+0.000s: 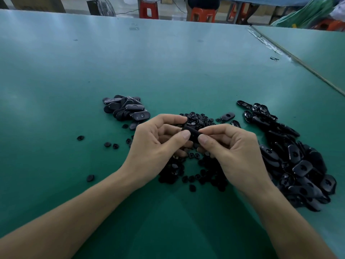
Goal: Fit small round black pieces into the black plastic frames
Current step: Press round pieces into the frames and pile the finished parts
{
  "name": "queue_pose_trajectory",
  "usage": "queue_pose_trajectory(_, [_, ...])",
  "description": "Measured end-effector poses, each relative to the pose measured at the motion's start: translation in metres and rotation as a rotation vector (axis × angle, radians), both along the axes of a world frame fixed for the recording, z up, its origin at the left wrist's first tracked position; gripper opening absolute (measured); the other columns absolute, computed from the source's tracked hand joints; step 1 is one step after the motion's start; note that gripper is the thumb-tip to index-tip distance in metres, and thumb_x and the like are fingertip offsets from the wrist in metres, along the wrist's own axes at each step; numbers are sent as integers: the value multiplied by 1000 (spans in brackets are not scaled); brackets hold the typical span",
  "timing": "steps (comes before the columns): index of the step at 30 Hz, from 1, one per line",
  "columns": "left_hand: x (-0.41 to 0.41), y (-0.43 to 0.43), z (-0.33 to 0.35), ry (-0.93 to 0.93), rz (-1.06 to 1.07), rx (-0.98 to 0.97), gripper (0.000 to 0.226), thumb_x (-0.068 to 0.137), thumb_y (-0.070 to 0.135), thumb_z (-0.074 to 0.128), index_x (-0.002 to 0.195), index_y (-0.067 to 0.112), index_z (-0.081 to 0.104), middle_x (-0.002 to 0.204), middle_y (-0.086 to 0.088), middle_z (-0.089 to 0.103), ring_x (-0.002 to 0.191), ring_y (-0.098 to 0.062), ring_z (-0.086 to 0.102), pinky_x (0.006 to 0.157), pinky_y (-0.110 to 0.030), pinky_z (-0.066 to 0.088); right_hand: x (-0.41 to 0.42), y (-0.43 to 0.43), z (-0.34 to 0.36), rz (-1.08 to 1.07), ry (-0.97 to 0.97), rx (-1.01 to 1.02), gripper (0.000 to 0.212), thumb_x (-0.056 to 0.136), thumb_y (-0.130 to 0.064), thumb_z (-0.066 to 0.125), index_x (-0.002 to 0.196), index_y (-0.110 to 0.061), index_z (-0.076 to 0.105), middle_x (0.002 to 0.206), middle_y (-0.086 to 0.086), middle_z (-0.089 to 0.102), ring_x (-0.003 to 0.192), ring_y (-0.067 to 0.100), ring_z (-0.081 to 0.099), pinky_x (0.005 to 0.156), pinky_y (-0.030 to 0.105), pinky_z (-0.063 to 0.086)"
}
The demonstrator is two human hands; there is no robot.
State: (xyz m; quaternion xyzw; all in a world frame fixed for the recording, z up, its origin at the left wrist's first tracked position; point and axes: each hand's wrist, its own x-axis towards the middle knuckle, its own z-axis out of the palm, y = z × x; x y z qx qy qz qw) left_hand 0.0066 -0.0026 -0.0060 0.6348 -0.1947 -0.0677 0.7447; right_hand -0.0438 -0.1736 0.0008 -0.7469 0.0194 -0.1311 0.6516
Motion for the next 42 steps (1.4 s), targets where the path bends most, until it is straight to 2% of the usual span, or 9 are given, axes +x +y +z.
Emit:
queue_pose_trajectory(5, [-1,0,-1,-71,6,58,26,76,20,83,99,16,71,85,-2,76,75,-12,72,65,-22,58,-1,8,-3,12,-28,-13,11,88,-15,73,86,-26,71,82,-3,77,77,12,75,70,18,55])
queue_pose_trajectory(8, [0,-1,-3,-105,33,91,13,83,12,79,93,16,74,80,2,75,68,-7,68,59,-23,57,-4,9,-2,-20,-69,-262,14,91,-15,72,88,-29,73,83,-15,75,79,4,72,71,14,52])
queue_pose_trajectory(12, [-1,-3,-1,-120,108,54,19,90,9,72,99,25,74,89,10,75,74,-3,66,60,-20,56,-6,4,3,-149,-112,-600,10,87,-21,76,93,-29,77,80,-19,69,79,3,64,71,18,52])
queue_pose_trajectory(18, [-3,-4,0,-58,74,-3,26,98,3,60,115,23,64,83,9,66,84,-19,76,63,-25,60,-8,-1,5,-68,48,-909,14,85,-39,76,94,-29,77,84,-15,59,89,10,53,79,30,49])
queue_pose_trajectory(22, [0,-3,-2,-58,98,18,33,92,4,69,112,26,56,79,6,67,73,-18,74,60,-26,58,-9,3,7,-90,85,-948,10,89,-37,71,93,-29,75,83,-14,55,89,10,50,79,30,46])
queue_pose_trajectory(28, [2,-2,-6,-98,134,65,22,90,3,72,97,24,69,82,1,74,74,-14,73,63,-22,57,-9,13,6,-112,84,-1030,14,99,-30,58,101,-24,71,92,-9,55,91,11,46,74,20,30])
queue_pose_trajectory(35, [0,-2,-3,-70,146,81,24,90,1,72,100,23,73,84,0,76,76,-17,75,65,-22,58,-7,14,6,-172,-3,-768,12,102,-21,53,92,-24,58,82,-15,56,76,3,53,66,15,38])
queue_pose_trajectory(40, [0,-2,-2,-56,148,97,20,88,0,73,98,17,72,81,-2,77,74,-17,75,66,-24,59,-8,10,9,-211,-46,-717,24,99,-12,58,119,-21,69,89,-15,65,76,-4,54,76,0,36])
queue_pose_trajectory(42, [0,-1,-2,-69,152,111,20,87,0,74,95,18,73,81,-1,77,74,-18,75,68,-25,59,-8,8,10,-203,-64,-722,23,97,-9,61,114,-21,73,93,-10,69,79,-3,56,79,-2,36])
